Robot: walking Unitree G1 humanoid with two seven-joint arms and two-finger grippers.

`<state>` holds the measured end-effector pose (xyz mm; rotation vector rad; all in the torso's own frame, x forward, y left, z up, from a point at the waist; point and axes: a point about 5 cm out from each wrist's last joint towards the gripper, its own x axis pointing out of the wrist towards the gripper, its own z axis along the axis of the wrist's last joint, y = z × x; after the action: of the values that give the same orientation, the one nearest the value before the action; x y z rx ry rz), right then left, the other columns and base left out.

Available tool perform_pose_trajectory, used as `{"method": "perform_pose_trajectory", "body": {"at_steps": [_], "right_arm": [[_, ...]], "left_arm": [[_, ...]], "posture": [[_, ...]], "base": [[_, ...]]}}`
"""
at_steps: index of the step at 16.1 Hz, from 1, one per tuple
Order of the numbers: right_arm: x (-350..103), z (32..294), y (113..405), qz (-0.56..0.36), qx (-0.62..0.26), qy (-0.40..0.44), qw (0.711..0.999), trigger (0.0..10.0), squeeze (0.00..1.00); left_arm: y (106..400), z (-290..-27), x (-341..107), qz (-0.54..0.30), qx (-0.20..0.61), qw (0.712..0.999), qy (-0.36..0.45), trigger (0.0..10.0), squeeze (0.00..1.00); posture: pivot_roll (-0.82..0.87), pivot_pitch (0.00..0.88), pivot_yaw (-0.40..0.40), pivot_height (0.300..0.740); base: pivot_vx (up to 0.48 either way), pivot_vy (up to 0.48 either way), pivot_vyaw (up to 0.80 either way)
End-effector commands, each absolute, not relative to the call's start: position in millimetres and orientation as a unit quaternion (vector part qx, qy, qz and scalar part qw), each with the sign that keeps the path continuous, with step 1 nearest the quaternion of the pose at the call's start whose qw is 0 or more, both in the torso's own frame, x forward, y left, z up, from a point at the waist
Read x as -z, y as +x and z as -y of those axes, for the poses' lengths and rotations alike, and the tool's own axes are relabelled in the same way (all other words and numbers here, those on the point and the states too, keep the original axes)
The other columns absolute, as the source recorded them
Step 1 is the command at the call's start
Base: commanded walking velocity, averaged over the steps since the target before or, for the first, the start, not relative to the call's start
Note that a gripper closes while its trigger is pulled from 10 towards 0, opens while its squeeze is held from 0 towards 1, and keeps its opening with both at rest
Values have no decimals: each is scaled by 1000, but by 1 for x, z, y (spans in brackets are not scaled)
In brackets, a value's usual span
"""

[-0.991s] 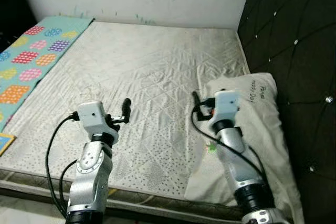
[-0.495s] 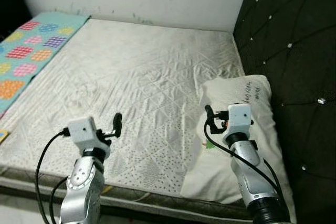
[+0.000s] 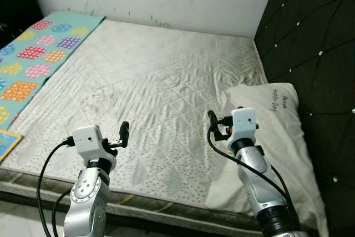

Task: Clean up the room

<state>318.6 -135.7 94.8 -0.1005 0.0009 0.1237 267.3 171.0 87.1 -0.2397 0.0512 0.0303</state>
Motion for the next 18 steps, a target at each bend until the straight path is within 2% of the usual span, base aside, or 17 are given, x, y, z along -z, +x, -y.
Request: {"method": "perform_pose_trajectory", "body": {"at_steps": [1,13,18], "right_arm": [[-96,139,320,2,-60,-61,996,10000,0],[-94,148,323,1,-48,-64,997,10000,0],[-94,135,322,-3,-93,-72,993,10000,0]], "left_arm": [[270,-169,-89,-23,-13,993,-119,10000,0],[275,-165,-90,-23,-3,993,-116,10000,0],[274,-165,-90,-25,-9,993,-118,10000,0]], "posture": [[-95,0,-35,740],[-109,0,-30,740],[-105,0,-35,740]], "base": [[0,330,0],[0,331,0],[0,332,0]]}}
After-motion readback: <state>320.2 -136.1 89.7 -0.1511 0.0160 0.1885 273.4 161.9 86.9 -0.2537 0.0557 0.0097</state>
